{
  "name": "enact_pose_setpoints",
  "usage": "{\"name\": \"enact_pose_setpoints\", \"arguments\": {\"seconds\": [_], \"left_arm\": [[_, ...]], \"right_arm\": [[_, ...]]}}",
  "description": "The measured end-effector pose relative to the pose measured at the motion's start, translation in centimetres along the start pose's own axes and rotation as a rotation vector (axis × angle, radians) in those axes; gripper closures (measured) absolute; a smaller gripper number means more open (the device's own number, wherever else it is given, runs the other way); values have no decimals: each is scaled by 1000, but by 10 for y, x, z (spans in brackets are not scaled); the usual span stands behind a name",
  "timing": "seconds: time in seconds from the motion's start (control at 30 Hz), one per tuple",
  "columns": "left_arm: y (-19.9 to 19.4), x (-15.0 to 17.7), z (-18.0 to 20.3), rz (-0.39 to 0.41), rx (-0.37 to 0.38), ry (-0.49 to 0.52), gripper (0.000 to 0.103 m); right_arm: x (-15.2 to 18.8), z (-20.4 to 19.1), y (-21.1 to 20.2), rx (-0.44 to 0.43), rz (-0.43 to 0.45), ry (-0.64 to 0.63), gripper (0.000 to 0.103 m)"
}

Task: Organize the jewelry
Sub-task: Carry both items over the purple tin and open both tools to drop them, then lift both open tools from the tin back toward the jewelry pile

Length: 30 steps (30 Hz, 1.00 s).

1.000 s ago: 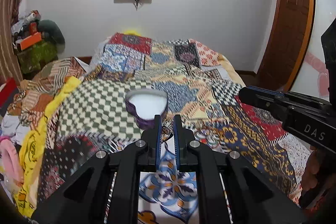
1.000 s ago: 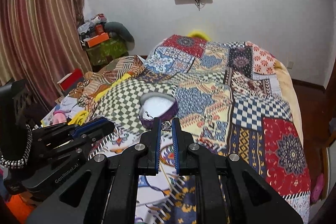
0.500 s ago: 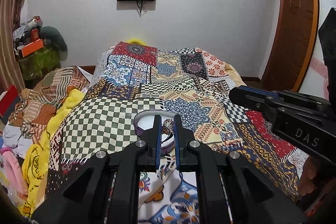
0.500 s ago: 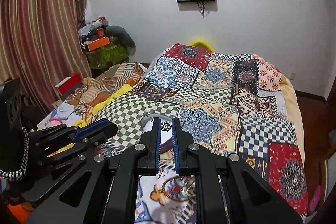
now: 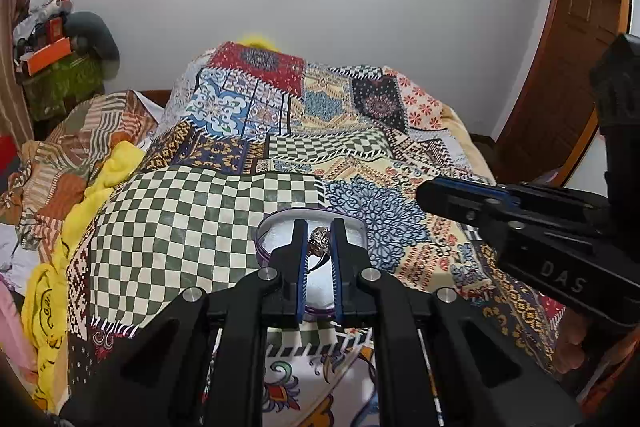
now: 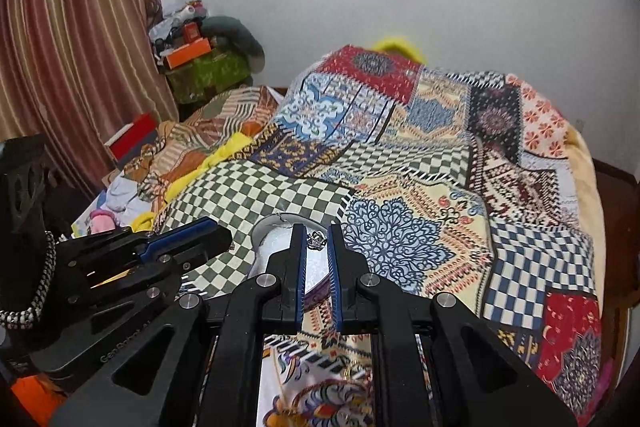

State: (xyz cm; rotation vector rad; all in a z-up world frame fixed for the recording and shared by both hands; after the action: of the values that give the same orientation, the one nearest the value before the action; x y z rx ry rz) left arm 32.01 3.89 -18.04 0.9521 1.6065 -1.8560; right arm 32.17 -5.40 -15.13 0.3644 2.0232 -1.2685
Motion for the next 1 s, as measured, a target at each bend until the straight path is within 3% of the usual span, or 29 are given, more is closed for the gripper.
{"name": "enact_pose_setpoints", "arguments": {"seconds": [0.6,1.0], "left_arm": [[59,16,2,-156,44,40,94],[54,18,5,-159,20,69,94]], "right_arm": [[1,8,65,-37,-225,-5,94],[6,3,70,-54,-282,0,91]]}}
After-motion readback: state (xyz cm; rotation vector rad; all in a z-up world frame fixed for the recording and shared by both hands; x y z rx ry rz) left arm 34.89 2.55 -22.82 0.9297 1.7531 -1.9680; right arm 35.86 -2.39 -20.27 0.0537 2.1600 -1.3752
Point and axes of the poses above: each gripper's, at about its wrist camera, not at the fingertips, and y roughly the way its jaws point, z to its right, x to its underside, the point moved 6 cm from there along y, roughly the way its jaws point, and after that the axes turned 8 degrees about y, right-handed, at the moved point
